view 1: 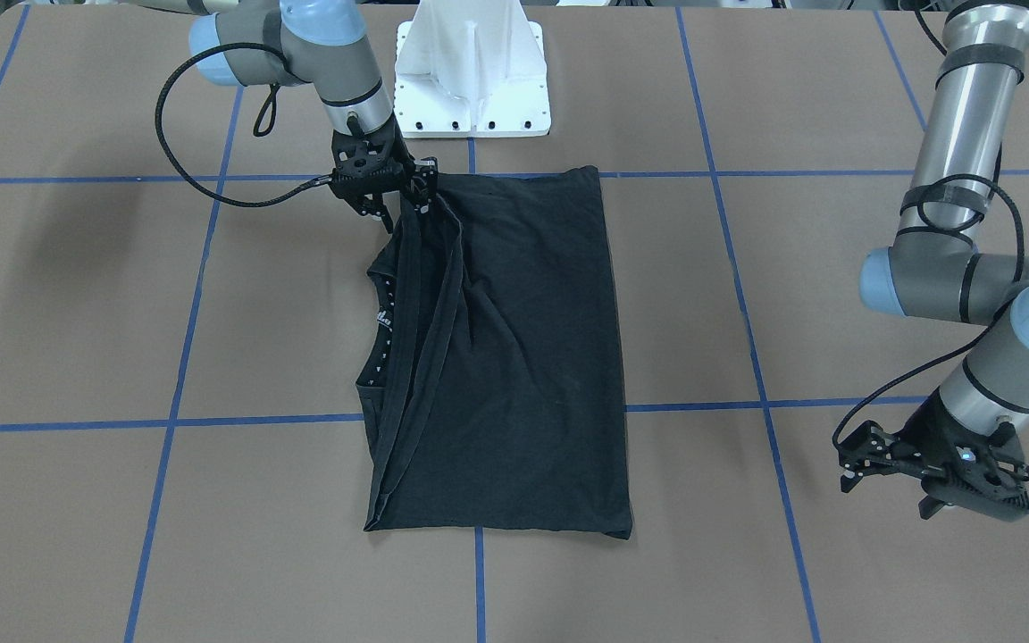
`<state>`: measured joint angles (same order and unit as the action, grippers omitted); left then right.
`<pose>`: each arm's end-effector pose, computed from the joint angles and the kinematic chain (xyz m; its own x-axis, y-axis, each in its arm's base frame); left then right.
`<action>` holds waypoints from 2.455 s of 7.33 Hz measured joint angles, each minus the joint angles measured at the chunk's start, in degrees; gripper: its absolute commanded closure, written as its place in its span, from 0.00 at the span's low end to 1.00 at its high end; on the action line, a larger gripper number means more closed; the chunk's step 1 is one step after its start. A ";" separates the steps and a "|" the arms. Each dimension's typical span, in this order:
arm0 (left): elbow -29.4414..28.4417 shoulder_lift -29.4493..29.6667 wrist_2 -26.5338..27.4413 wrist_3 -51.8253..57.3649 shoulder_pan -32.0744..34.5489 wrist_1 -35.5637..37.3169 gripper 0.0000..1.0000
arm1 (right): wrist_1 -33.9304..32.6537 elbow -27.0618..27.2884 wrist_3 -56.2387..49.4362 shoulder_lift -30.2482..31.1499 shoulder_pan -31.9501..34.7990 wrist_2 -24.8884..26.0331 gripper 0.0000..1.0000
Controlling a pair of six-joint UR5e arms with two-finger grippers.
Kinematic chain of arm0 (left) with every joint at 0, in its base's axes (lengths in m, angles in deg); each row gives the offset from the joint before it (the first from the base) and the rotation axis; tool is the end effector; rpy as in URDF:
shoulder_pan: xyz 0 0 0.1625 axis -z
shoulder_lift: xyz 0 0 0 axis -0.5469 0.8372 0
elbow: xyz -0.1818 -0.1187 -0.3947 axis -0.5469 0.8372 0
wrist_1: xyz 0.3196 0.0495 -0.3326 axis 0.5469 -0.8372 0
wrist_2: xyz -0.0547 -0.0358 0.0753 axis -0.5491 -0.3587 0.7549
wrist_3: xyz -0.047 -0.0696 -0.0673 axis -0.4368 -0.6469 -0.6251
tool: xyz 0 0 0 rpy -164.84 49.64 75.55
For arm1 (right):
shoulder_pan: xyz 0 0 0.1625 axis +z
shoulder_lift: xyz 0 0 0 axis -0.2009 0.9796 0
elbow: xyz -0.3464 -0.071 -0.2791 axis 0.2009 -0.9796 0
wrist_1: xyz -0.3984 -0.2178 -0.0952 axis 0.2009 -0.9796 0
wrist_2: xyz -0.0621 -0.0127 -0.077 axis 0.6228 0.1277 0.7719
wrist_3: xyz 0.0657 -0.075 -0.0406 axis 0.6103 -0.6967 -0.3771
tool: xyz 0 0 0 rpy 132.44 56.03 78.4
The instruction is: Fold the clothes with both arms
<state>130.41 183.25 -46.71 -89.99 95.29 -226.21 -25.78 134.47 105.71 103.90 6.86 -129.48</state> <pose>0.3114 -0.7624 0.5145 0.6754 0.3847 -0.6292 0.0022 0.8522 0.5233 -0.5823 -0.3286 0.2492 0.5908 -0.0631 0.8043 -0.1318 0.9760 0.1734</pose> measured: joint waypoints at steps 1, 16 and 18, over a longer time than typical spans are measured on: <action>0.14 -0.03 0.00 -0.04 0.00 -0.02 0.00 | -2.60 0.57 0.00 -1.70 0.69 -0.53 0.01; 1.31 0.00 -0.08 -3.57 -0.41 0.00 0.00 | -7.98 -2.85 -0.91 -6.44 0.21 -1.10 1.00; 2.66 0.01 -0.09 -7.01 -1.91 -0.05 0.00 | -7.96 3.04 -0.39 0.63 -0.63 -0.41 1.00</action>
<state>133.07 183.26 -46.80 -97.01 93.37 -226.26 -33.74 137.51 105.32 104.53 6.23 -129.89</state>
